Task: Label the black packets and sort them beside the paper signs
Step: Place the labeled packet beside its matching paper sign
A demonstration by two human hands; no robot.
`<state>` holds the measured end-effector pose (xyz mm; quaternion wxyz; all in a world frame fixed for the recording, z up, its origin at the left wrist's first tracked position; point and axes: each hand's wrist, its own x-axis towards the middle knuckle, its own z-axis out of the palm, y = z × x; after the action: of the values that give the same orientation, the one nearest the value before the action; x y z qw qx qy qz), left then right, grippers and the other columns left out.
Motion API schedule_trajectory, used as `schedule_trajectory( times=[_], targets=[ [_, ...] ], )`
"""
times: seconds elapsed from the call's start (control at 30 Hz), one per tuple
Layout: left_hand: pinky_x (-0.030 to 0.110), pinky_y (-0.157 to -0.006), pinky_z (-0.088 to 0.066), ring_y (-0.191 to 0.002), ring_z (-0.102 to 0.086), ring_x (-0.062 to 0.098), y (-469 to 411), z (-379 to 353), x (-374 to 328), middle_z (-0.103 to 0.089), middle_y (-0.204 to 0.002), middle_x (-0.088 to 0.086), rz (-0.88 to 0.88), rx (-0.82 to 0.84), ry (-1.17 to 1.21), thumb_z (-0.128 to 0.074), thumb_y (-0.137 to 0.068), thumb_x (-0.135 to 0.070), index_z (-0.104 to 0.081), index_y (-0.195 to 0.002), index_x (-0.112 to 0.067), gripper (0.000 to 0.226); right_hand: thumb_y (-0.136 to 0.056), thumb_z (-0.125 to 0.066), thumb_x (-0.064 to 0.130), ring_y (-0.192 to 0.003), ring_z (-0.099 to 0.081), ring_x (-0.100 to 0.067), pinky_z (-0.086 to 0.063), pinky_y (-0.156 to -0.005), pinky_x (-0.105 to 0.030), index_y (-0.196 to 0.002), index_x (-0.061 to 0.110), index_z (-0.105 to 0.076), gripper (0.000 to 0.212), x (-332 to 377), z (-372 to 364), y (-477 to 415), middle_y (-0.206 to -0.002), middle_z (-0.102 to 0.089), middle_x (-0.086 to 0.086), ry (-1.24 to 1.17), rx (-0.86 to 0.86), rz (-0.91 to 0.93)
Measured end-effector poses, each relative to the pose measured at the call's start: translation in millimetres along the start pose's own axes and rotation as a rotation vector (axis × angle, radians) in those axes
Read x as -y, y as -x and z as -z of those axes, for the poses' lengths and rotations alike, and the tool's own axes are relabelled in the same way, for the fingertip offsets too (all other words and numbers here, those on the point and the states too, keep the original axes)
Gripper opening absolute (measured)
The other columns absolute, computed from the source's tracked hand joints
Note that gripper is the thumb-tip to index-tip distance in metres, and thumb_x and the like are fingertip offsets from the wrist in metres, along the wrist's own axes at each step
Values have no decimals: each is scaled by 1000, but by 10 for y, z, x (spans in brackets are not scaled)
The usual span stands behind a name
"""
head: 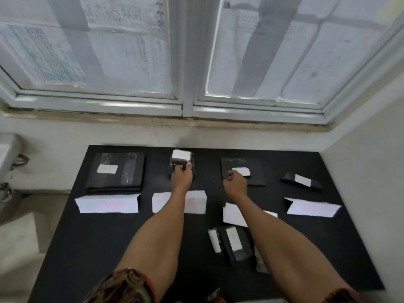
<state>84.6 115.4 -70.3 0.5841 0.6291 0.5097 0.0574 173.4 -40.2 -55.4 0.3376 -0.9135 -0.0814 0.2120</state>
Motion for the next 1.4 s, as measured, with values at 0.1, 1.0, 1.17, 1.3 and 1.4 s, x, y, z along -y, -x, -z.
schedule_trajectory(
  times=[0.1,1.0,1.17,1.3,1.4],
  targets=[
    [37,-95,-41,-118,-53,30,403,-216,200,-56,-130,11,-21,-3,-11,-45,-97,-45,-53,-125,-12,44,-86,-57,8,-103,-62,-27,-40,-81,-20,-110,5,-67,25,-347,191,250,-107,-69,-13,44,-1,32],
    [28,-70,-37,-65,-44,18,1807,-523,1369,-47,-72,6,191,144,-210,-52,-95,-27,-48,-78,-14,22,-74,-68,41,-117,-49,-32,-46,-95,-42,-133,17,-32,73,-1864,138,1653,-128,-45,-13,317,197,62],
    [27,-62,-36,-60,-41,16,1844,-591,1225,-45,-64,4,150,159,-189,-53,-92,-23,-44,-67,-17,27,-70,-73,52,-130,-42,-32,-41,-102,-42,-145,16,-21,98,-1879,113,1587,-141,-42,-14,259,240,-56],
    [25,-62,-36,-59,-43,15,1844,-602,1326,-45,-62,4,121,164,-223,-55,-91,-23,-42,-59,-17,35,-59,-78,57,-124,-51,-31,-46,-99,-38,-142,11,-20,112,-1863,-38,1489,-136,-50,-13,295,192,-115],
    [26,-72,-45,-72,-52,15,1862,-473,1346,-52,-71,-1,173,129,-224,-53,-93,-33,-48,-67,-19,29,-64,-69,60,-118,-55,-22,-46,-99,-32,-141,11,-20,103,-1832,-98,1442,-131,-51,-8,359,244,-141]
  ],
)
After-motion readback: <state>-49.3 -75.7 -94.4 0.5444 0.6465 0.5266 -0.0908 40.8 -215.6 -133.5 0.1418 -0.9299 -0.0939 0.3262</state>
